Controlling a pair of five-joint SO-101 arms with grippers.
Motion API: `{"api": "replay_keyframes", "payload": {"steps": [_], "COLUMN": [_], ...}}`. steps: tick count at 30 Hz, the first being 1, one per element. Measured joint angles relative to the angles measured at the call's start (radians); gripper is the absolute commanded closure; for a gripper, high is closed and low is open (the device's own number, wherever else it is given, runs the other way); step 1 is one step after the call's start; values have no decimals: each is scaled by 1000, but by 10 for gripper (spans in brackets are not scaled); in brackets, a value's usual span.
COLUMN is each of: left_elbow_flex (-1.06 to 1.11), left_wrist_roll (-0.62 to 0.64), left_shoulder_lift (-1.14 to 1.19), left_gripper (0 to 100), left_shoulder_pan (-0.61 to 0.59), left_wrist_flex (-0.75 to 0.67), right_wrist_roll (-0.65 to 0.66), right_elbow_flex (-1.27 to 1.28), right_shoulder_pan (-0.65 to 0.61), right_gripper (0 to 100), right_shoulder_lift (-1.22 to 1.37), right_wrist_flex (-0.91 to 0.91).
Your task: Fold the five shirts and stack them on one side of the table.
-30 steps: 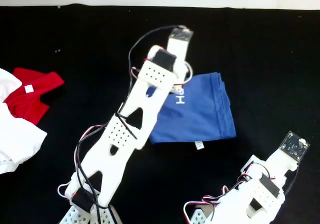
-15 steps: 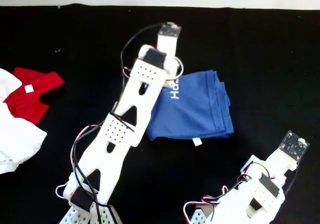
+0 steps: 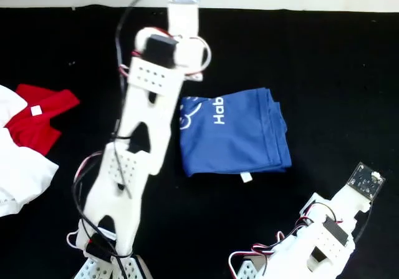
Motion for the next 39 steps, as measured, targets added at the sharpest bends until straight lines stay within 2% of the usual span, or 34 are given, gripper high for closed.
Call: {"api": "replay_keyframes", "payload": {"steps": [3, 6, 10, 16, 20, 26, 30, 35, 39], "left_elbow_flex": [187, 477, 922, 1511, 1861, 2348, 2561, 2658, 2668], "left_wrist_roll": [0, 0, 0, 2, 2, 2, 2, 5, 5], "left_shoulder_lift": [-137, -292, -463, -698, -904, -1157, -1203, -1247, -1249], "left_gripper": [992, 992, 992, 992, 992, 992, 992, 992, 992], "left_shoulder_pan": [-26, -44, -114, -252, -267, -313, -390, -434, -434], "left_wrist_flex": [0, 0, -34, -285, -453, -786, -954, -1042, -1051], "right_wrist_roll": [0, 14, 147, 198, 206, 207, 163, 140, 80], "right_elbow_flex": [0, 0, -5, -8, -20, -259, -508, -724, -740], "right_shoulder_pan": [0, -15, -104, -126, -126, -160, -189, -333, -508], "right_gripper": [989, 991, 992, 992, 992, 990, 954, 706, 689], "right_shoulder_lift": [0, 0, -2, -3, -5, 2, 2, 2, 9], "right_wrist_flex": [0, 0, 38, 58, 77, 311, 482, 569, 526]}}
